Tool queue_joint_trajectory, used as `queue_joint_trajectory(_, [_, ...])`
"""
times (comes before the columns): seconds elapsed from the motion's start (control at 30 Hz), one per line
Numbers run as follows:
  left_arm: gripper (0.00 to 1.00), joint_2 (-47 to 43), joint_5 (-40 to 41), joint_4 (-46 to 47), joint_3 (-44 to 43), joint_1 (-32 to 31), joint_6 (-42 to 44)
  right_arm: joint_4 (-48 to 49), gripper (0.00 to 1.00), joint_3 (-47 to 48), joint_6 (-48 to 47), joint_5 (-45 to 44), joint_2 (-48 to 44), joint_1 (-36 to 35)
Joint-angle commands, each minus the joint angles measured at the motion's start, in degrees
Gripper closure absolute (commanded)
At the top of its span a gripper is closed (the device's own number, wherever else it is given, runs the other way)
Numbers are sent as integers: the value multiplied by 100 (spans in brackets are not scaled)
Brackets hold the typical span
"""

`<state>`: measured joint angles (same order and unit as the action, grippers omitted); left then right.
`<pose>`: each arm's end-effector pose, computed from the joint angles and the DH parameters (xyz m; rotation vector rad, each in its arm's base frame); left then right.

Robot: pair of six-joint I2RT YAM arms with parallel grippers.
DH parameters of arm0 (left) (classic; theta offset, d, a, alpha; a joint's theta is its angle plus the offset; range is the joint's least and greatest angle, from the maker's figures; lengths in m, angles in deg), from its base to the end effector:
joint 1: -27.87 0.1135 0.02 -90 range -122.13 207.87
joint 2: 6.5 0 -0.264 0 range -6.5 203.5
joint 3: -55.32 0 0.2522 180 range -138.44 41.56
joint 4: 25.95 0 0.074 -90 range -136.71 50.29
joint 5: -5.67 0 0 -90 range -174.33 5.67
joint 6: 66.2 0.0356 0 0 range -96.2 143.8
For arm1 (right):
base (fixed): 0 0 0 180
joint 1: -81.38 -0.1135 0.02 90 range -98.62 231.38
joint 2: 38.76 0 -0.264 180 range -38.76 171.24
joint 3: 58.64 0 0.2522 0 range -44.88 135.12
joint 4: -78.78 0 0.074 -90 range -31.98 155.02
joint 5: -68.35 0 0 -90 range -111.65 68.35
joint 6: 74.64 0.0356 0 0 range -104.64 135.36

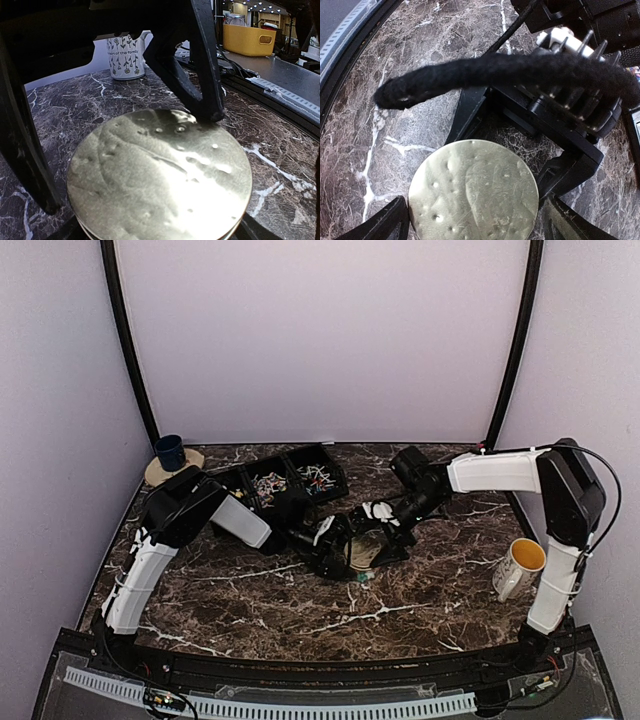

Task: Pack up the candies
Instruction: Screw the bottle lid onto the packing bottle.

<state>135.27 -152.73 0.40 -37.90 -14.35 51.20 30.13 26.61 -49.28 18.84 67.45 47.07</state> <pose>0.3295 -0.3437 0.0549 1.6446 0.9744 -1.3225 0.2880 0.2245 0.1820 -2.0201 1.5074 0.7770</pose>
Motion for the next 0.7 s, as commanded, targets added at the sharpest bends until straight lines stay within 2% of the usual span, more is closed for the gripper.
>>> queue_joint_trajectory(0.0, [22,749,518,-1515,414,-67,320,24,8,186,100,171,132,-45])
queue_joint_trajectory(0.17, [22,755,528,-1499,415,-67,310,202,5,59,187,136,69,-43])
queue_joint_trajectory(0.37, [22,772,564,-1465,409,-67,260,131,13,124,285,142,135,-55])
queue_joint_trajectory(0.67, [22,781,828,-1197,459,-59,-6,467,16,-141,610,108,-38,-90])
